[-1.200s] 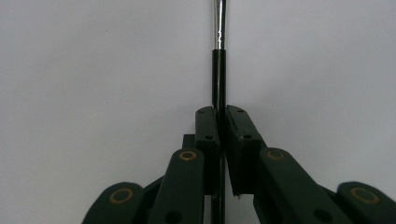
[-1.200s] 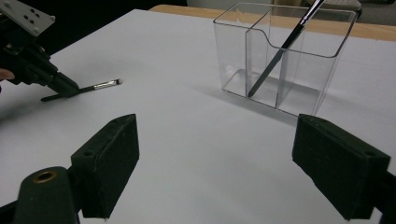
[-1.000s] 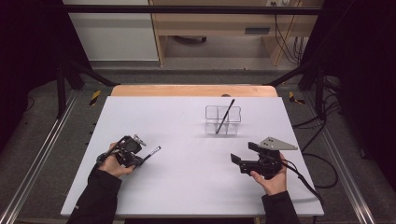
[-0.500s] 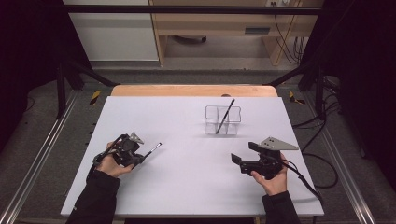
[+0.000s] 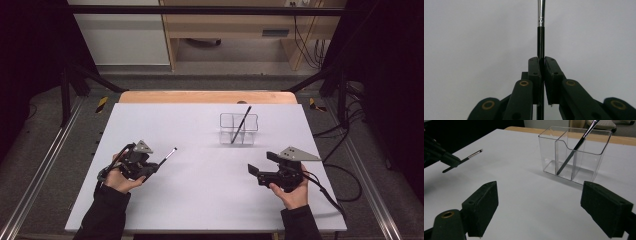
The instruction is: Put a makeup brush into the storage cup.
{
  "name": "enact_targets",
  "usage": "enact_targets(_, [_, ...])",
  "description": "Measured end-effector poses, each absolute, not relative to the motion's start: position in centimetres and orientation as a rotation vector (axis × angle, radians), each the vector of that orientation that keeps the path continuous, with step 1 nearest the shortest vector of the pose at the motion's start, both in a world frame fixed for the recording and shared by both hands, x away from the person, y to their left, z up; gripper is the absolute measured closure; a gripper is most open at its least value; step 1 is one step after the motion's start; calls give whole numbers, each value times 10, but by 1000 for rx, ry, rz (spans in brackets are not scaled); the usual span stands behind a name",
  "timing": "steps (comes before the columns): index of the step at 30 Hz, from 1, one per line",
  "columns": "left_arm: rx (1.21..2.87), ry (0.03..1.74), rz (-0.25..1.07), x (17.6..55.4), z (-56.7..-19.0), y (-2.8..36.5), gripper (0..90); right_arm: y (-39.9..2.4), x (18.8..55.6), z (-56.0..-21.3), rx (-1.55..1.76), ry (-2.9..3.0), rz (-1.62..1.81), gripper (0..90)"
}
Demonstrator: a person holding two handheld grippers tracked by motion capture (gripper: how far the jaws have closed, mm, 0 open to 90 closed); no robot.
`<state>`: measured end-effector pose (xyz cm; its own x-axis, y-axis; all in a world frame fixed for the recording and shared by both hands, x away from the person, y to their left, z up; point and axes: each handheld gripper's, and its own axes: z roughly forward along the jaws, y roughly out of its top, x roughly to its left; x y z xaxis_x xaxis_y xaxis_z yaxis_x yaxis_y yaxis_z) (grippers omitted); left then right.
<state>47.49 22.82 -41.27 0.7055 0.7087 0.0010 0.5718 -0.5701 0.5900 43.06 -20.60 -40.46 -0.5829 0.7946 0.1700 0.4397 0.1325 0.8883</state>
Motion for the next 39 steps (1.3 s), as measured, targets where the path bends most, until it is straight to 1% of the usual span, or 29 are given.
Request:
enact_targets(4, [2292, 964, 353, 469, -409, 226, 833, -206, 430, -403, 1194, 2067, 1438, 151])
enact_targets(15, [2164, 951, 380, 459, -404, 221, 833, -205, 429, -400, 1187, 2045, 1458, 151])
enact_targets(39, [2049, 905, 405, 445, -405, 194, 832, -192, 430, -393, 1185, 1983, 1519, 151])
